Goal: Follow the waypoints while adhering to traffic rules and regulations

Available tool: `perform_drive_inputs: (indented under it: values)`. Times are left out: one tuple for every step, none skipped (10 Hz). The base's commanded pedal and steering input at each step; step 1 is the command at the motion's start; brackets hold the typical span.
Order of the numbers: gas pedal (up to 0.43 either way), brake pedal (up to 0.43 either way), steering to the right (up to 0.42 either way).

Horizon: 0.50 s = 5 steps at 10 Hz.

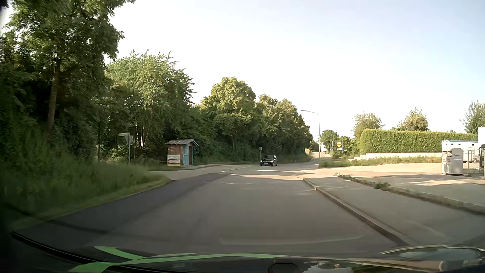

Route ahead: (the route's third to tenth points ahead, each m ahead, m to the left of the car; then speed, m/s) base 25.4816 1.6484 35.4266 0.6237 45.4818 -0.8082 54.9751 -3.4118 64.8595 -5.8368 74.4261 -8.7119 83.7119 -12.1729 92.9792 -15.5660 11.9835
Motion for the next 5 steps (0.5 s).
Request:
perform_drive_inputs:
  values:
    - [0.079,0.0,0.019]
    - [0.079,0.0,0.02]
    - [0.079,0.0,0.02]
    - [0.079,0.0,0.02]
    - [0.098,0.0,0.02]
